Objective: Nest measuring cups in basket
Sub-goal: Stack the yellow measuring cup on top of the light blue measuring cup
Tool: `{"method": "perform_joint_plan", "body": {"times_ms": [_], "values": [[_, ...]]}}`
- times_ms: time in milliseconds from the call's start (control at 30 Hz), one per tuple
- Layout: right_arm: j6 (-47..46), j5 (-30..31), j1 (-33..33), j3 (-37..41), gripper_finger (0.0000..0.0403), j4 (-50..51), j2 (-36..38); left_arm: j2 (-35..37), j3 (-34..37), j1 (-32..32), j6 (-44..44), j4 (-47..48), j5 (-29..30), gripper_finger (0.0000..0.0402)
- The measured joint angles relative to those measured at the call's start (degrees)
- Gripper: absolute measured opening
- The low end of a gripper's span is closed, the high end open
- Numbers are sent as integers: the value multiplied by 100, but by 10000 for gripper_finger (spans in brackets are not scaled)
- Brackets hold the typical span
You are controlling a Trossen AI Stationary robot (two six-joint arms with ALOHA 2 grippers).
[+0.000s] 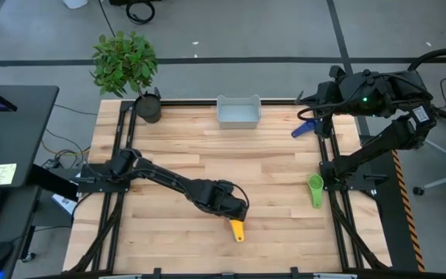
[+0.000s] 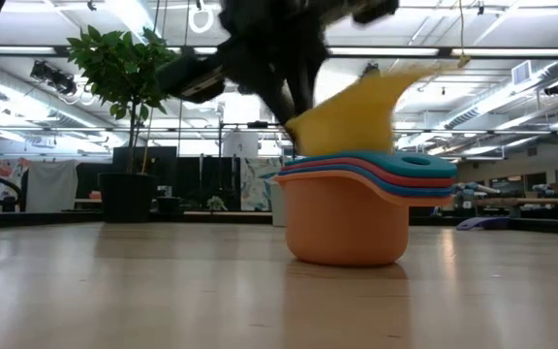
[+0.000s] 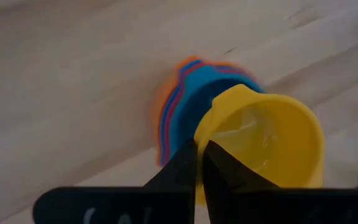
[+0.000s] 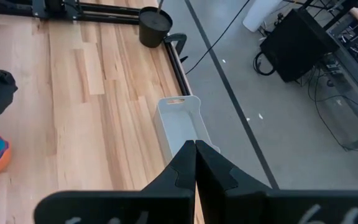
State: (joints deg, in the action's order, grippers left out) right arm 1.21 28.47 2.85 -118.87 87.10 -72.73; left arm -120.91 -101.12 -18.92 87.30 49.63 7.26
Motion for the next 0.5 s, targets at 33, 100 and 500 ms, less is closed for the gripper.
{"method": "perform_joint_plan", "body": {"times_ms": [33, 100, 500], "values": [[0, 0, 0, 0, 9, -1, 0, -22, 15, 1, 10, 62, -18, 14], [11, 0, 0, 0, 9, -1, 0, -106, -2, 18, 4, -67, -93, 14], [72, 2, 0, 1, 9, 1, 2, -224, -15, 258, -271, -13, -361, 14]]}}
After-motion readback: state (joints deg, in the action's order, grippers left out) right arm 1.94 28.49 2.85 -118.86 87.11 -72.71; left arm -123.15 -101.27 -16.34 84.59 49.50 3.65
